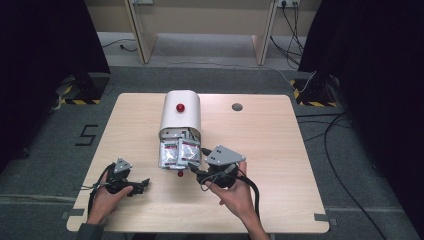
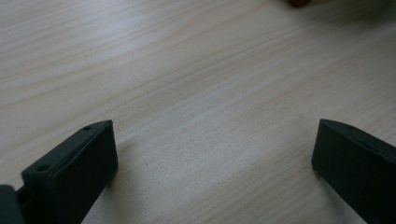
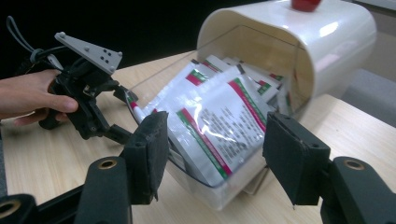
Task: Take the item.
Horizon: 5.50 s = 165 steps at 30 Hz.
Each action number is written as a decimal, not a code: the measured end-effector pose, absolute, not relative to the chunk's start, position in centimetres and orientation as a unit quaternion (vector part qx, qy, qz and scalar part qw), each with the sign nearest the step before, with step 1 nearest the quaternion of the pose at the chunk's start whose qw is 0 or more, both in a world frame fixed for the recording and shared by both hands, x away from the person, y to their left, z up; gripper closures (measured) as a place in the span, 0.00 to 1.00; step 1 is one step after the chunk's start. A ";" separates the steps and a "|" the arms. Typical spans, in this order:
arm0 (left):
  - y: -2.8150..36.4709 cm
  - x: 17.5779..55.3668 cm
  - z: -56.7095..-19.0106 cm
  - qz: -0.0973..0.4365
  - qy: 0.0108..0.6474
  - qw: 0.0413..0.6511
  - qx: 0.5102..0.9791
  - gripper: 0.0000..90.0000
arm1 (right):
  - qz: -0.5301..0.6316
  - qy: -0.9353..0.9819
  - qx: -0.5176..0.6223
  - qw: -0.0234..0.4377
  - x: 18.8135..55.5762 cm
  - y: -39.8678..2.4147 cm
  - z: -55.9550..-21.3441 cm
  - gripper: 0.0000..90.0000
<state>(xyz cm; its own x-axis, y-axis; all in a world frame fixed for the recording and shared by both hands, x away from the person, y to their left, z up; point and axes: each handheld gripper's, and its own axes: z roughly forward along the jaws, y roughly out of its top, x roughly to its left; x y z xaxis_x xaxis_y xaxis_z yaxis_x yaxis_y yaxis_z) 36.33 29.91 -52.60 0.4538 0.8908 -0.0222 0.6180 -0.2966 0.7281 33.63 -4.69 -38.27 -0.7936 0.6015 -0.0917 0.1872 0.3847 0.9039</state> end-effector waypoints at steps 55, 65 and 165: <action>29.9 36.3 -52.6 0.199 0.483 0.344 0.780 0.00 | 0.437 0.817 0.246 0.283 34.9 -2.2 -38.6 0.82; 29.9 36.3 -52.6 0.198 0.483 0.344 0.780 0.00 | 0.457 0.809 0.230 0.289 34.7 -3.1 -38.1 0.97; 29.9 36.3 -52.6 0.197 0.483 0.344 0.781 0.00 | 0.448 0.753 0.355 0.327 36.9 -18.6 -41.2 0.99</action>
<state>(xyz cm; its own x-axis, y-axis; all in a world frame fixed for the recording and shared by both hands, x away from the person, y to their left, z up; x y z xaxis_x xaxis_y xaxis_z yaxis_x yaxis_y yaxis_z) 36.29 29.93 -52.60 0.4553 0.8900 -0.0236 0.6187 -0.2972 0.7272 36.92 -18.57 -41.22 -0.5340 0.8272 -0.1747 0.2417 0.3474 0.9060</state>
